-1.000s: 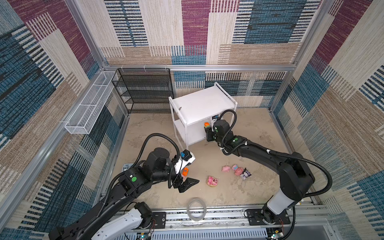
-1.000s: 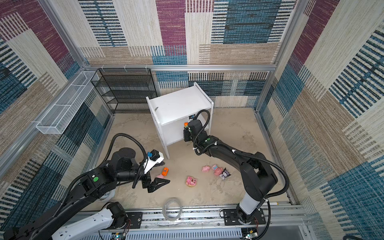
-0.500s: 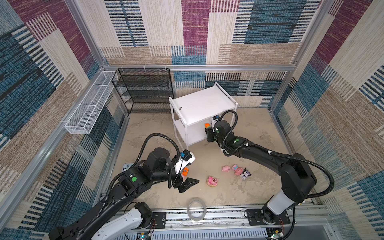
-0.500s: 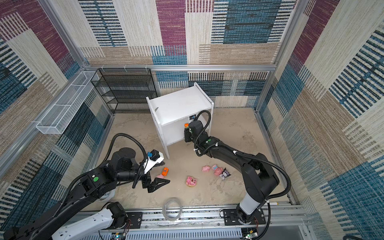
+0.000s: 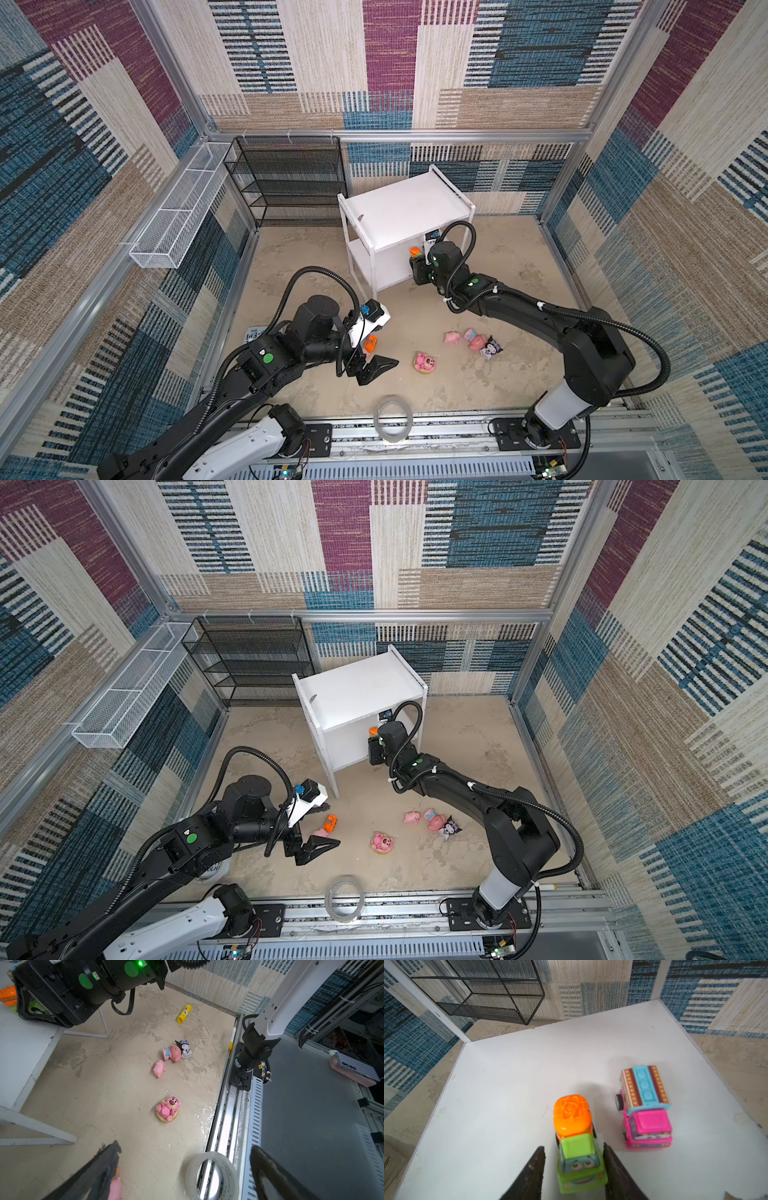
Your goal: Place and organize the plastic toys onto the shelf
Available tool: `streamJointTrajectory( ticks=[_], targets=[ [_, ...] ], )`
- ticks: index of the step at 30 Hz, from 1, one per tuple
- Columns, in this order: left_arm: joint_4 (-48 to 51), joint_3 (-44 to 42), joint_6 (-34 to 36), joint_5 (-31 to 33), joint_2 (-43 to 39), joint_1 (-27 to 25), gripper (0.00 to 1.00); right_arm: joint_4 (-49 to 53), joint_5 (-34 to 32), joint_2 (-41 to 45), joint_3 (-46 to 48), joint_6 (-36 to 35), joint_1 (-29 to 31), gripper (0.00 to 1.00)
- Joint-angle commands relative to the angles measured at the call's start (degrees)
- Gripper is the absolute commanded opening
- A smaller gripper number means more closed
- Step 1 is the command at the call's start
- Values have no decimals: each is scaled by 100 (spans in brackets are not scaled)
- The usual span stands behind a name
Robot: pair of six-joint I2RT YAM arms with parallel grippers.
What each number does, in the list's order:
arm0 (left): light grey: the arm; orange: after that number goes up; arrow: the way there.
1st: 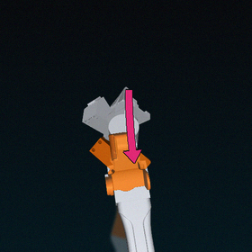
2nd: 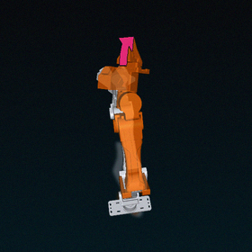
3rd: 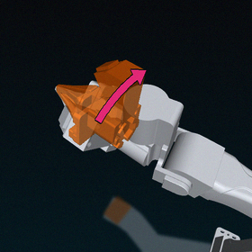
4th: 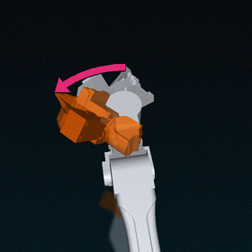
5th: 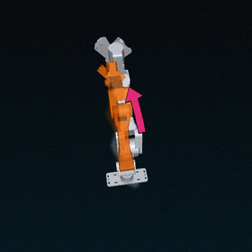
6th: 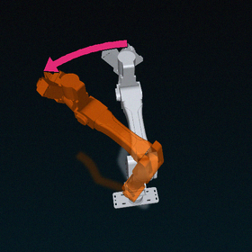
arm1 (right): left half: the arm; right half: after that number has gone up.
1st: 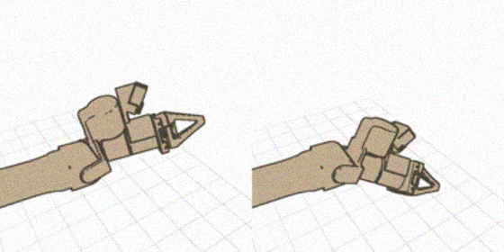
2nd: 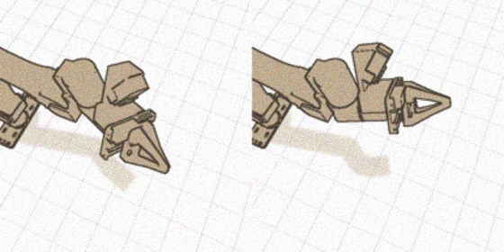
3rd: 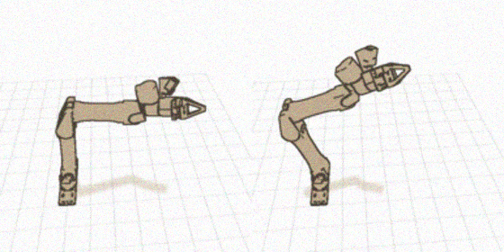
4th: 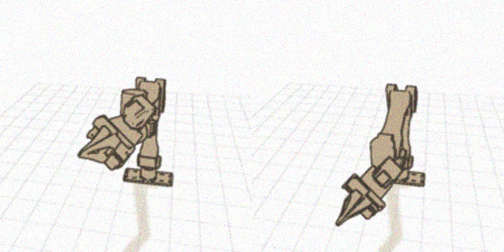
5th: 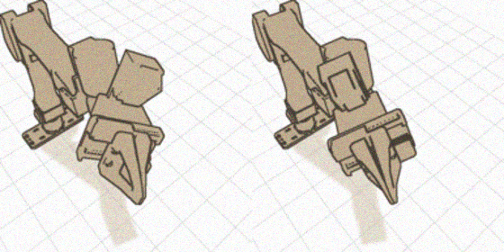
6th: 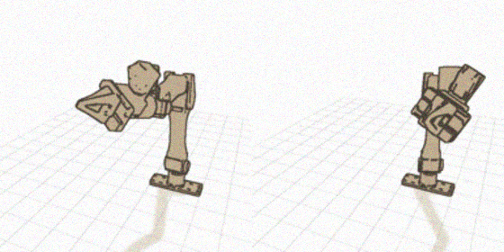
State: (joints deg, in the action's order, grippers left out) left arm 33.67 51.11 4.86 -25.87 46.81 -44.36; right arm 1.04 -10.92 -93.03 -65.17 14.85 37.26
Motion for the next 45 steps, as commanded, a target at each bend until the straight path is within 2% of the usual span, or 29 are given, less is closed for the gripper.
streamJointTrajectory(
  ticks=[1, 16, 29, 41, 45],
  targets=[
    [-109, 13, 120, -43, 4, 6, 99, -249, 36, 45, 22, -40, -1, 49],
    [-118, 13, 129, -55, 22, 8, 99, -278, 37, 179, 116, -55, 1, 52],
    [-135, 39, 146, -125, 109, 16, 99, -365, 173, 665, 561, -51, 1, 55],
    [-138, 59, 155, -129, 163, 37, 99, -418, 380, 1620, 1372, -287, 1, 62],
    [-135, 65, 155, -146, 179, 33, 99, -298, 235, 1994, 1642, -347, 1, 64]
  ],
)
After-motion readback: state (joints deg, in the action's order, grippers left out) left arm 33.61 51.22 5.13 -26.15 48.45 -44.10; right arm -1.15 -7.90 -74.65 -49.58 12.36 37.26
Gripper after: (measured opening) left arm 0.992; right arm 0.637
